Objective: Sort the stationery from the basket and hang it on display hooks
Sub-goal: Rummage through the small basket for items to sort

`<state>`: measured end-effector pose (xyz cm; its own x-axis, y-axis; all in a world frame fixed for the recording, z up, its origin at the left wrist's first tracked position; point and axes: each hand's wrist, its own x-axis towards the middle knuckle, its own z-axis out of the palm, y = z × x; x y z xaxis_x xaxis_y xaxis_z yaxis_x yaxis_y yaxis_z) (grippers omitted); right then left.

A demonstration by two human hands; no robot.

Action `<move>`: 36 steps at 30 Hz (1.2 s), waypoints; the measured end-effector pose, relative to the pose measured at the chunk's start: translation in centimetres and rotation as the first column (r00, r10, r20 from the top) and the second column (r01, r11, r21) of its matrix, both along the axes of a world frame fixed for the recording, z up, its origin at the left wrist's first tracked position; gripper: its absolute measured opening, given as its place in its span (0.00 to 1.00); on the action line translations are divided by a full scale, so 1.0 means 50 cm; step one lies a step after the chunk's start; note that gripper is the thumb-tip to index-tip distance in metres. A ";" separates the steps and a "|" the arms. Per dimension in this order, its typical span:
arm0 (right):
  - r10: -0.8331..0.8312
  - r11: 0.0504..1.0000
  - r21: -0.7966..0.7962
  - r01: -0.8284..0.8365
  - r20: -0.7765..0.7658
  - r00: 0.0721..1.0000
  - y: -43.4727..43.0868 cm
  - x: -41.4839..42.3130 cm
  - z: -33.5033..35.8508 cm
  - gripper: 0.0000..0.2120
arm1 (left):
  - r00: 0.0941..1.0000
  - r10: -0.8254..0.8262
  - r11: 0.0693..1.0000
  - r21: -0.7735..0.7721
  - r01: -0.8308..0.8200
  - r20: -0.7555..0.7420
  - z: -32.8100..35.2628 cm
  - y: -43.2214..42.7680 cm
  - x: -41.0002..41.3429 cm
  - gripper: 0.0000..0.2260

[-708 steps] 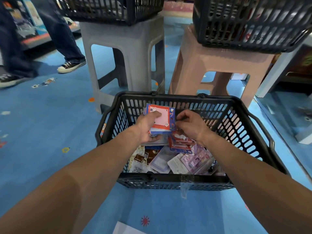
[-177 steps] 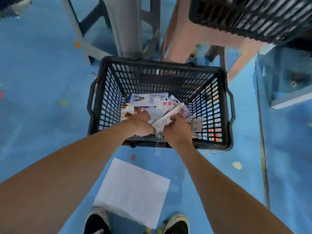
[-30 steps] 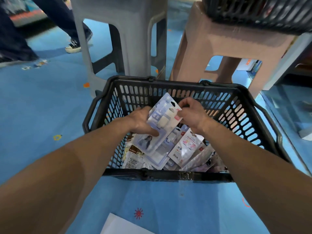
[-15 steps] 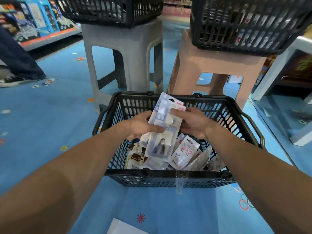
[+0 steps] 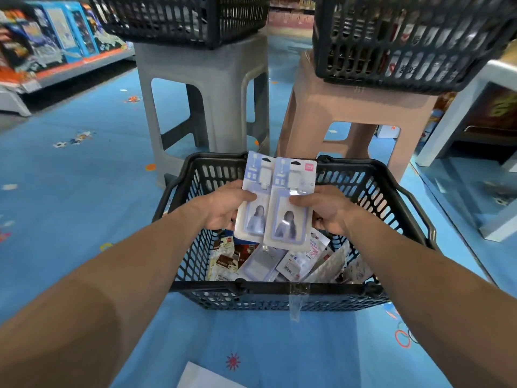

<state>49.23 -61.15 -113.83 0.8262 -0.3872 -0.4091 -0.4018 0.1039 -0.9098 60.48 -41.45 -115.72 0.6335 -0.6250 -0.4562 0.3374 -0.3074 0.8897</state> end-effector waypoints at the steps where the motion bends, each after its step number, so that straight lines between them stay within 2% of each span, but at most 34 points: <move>1: -0.025 1.000 0.005 0.025 0.011 1.000 -0.004 0.001 -0.001 0.11 | 1.000 -0.004 1.000 0.018 0.004 -0.002 -0.005 0.002 0.003 0.15; 3: -0.048 0.999 0.023 0.048 0.028 0.998 -0.010 0.000 0.000 0.13 | 0.999 -0.021 1.000 0.014 0.021 -0.032 -0.011 0.004 0.005 0.16; 7: -0.001 0.998 0.063 -0.002 0.047 0.999 0.013 0.007 -0.008 0.13 | 0.976 -0.073 0.995 -0.076 0.059 -0.206 -0.022 -0.009 0.003 0.20; 9: -0.030 0.998 0.056 0.028 0.046 0.998 0.035 0.019 -0.016 0.12 | 0.964 -0.149 0.984 -0.126 0.123 -0.222 -0.028 -0.018 0.006 0.23; 12: -0.052 0.999 0.005 0.053 -0.036 0.998 0.051 0.034 -0.029 0.13 | 0.976 -0.157 0.985 -0.099 0.144 -0.148 -0.033 -0.022 0.009 0.20; 15: 0.114 0.978 -0.148 -0.149 -0.224 0.968 0.060 0.041 -0.044 0.17 | 0.995 -0.093 0.996 -0.002 0.093 -0.044 -0.049 -0.017 0.019 0.21; 18: 0.190 0.925 -0.245 -0.290 -0.363 0.912 0.050 0.055 -0.073 0.23 | 0.997 -0.071 0.986 0.150 0.066 0.025 -0.069 -0.009 0.036 0.22; 19: 0.201 0.886 -0.312 -0.343 -0.408 0.890 0.042 0.059 -0.087 0.24 | 0.997 -0.050 0.978 0.204 0.038 0.057 -0.078 -0.004 0.044 0.21; 20: 0.216 0.799 -0.420 -0.430 -0.467 0.858 0.031 0.064 -0.102 0.24 | 0.996 -0.032 0.967 0.255 0.009 0.088 -0.087 0.002 0.051 0.19; 22: 0.213 0.495 -0.612 -0.617 -0.603 0.769 0.008 0.071 -0.137 0.19 | 0.987 -0.022 0.940 0.340 -0.033 0.158 -0.103 0.012 0.060 0.17; 23: 0.184 0.359 -0.648 -0.671 -0.656 0.732 0.001 0.075 -0.152 0.18 | 0.980 -0.037 0.926 0.376 -0.040 0.194 -0.111 0.014 0.063 0.17; 24: 0.164 0.267 -0.648 -0.713 -0.699 0.696 -0.007 0.078 -0.169 0.19 | 0.975 -0.057 0.911 0.411 -0.038 0.217 -0.119 0.015 0.065 0.18; 25: 0.150 0.218 -0.639 -0.737 -0.724 0.673 -0.014 0.082 -0.182 0.23 | 0.970 -0.070 0.897 0.440 -0.041 0.232 -0.125 0.015 0.065 0.19; 28: 0.141 0.225 -0.613 -0.758 -0.749 0.648 -0.025 0.096 -0.200 0.36 | 0.962 -0.093 0.861 0.506 -0.052 0.256 -0.145 0.011 0.068 0.20; 31: 0.152 0.240 -0.578 -0.780 -0.772 0.618 -0.028 0.099 -0.215 0.44 | 0.963 -0.078 0.846 0.529 -0.072 0.256 -0.162 0.002 0.073 0.22; 33: 0.146 0.212 -0.548 -0.809 -0.801 0.580 -0.023 0.096 -0.225 0.44 | 0.963 -0.077 0.841 0.536 -0.076 0.258 -0.167 0.000 0.075 0.21; 36: 0.128 0.197 -0.559 -0.805 -0.800 0.587 -0.011 0.097 -0.216 0.36 | 0.966 -0.084 0.838 0.542 -0.064 0.245 -0.172 -0.002 0.079 0.23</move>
